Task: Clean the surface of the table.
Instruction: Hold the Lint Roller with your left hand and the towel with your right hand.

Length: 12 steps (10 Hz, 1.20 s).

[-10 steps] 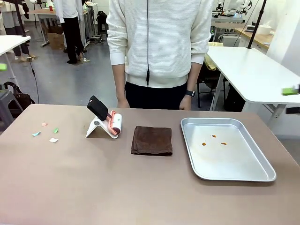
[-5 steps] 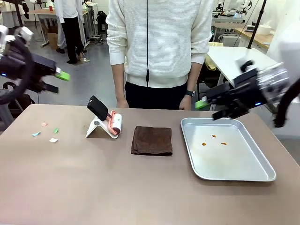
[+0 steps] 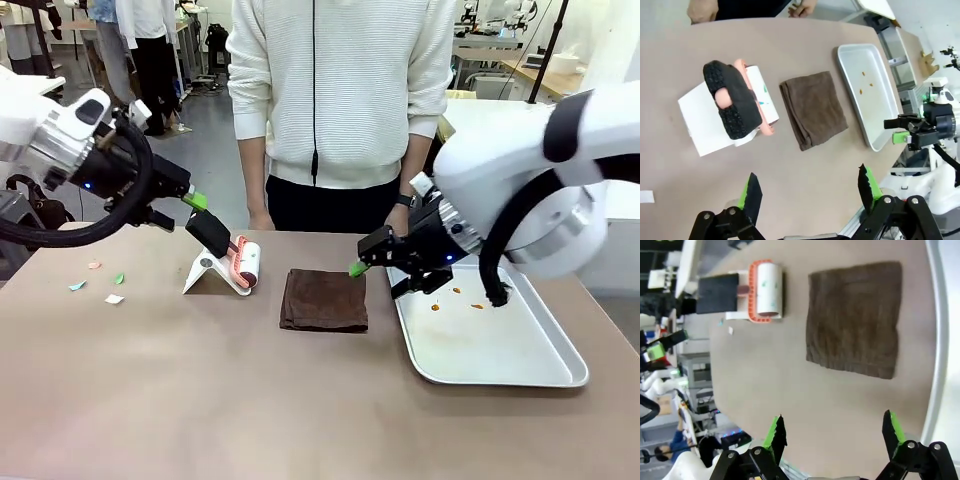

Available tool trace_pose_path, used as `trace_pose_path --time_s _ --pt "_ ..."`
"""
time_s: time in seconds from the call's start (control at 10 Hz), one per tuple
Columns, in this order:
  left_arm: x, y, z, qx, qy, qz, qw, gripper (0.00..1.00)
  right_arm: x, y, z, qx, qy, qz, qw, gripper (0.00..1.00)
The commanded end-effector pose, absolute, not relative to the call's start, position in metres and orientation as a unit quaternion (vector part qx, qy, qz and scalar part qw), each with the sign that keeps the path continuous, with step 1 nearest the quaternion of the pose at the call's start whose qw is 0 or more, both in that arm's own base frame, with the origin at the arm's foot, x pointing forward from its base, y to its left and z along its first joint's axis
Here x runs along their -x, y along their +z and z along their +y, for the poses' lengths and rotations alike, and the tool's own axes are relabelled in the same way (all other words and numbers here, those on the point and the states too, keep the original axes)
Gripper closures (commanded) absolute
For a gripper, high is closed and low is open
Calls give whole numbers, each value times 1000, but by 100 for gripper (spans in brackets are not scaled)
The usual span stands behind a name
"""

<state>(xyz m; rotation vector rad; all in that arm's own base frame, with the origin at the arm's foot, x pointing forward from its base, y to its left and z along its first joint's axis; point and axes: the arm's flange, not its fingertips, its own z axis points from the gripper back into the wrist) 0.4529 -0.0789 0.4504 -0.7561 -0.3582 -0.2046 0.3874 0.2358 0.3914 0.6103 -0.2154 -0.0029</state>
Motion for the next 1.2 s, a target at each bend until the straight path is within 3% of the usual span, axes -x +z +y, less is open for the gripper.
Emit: trace_pose_path --time_s 0.0,0.6,0.7,1.1 --pt "-454 447 -72 340 -69 -168 923 0 -393 403 233 -295 -14 -96 951 0" --pt "-456 443 -76 349 -87 -173 917 0 -391 391 236 -300 1 -100 949 0" --pt "-470 446 -81 323 -59 -165 930 0 -418 390 244 -278 -29 -130 951 0" --pt "-510 438 -80 315 28 -125 940 0 -497 366 277 -224 -26 -72 971 0"
